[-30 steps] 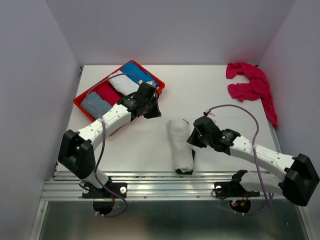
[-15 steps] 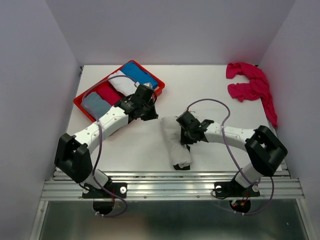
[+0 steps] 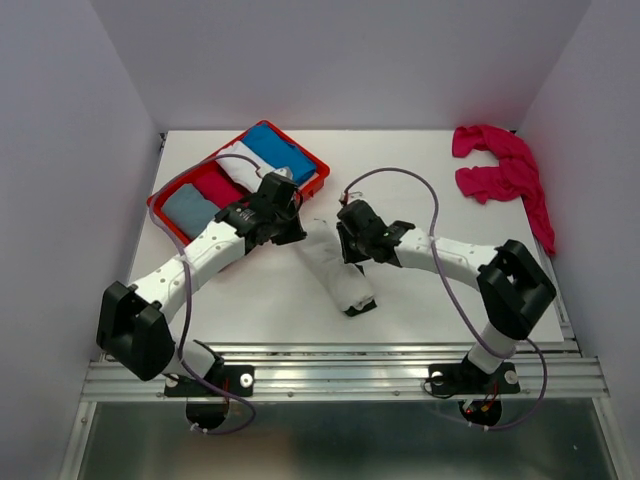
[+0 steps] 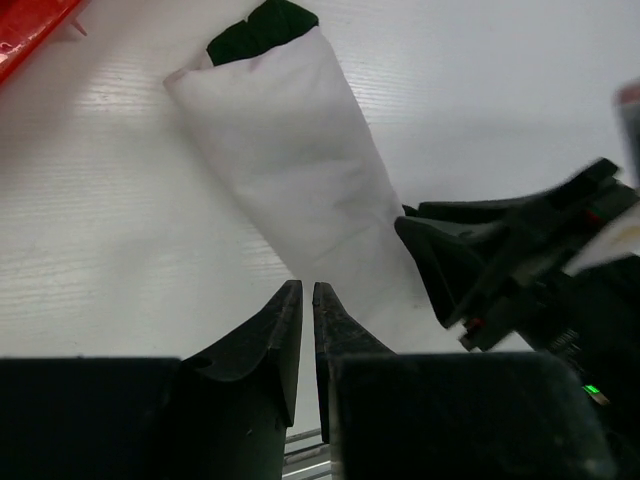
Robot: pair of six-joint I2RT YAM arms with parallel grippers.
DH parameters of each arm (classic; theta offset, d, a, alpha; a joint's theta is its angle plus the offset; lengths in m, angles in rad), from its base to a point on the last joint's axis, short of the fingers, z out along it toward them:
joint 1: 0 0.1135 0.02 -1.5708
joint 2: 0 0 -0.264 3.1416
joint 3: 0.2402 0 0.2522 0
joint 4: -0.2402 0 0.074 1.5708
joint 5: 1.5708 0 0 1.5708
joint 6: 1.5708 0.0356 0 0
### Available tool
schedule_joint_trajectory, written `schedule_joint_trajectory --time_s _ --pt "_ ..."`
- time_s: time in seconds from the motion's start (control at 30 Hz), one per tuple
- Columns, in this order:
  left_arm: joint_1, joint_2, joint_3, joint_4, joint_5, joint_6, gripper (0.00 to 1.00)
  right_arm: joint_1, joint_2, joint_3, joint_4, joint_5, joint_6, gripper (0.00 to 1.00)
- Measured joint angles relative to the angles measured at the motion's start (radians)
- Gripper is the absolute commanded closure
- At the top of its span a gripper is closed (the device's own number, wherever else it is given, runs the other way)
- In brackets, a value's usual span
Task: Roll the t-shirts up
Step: Roll the T-shirt to the center of the board.
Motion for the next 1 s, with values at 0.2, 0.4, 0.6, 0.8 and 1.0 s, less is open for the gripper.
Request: schedule_joint_trajectory --time_s 0.2,0.4,0.6,0.8,1.0 --pt "0.040 0.130 0.036 0.010 0.002 0.025 0.83 0.000 -0.157 -0.010 -0.020 -0.071 0.158 0.65" --pt "0.063 0.282 0.122 0.032 0.007 0.045 0.83 0.037 -0.282 -0.142 -0.043 -0.105 0.334 0.76" --pt "0.065 0.382 0.212 0.068 0.014 0.062 0.84 0.101 -0.359 -0.263 -0.058 -0.147 0.467 0.81" --pt "0.065 0.507 0.278 0.115 0.035 0.078 0.86 0.107 -0.318 -0.387 -0.037 -0.158 0.554 0.81" --pt "0.065 0.617 0.303 0.145 0.072 0.092 0.88 0.107 -0.310 -0.451 -0.037 -0.135 0.610 0.82"
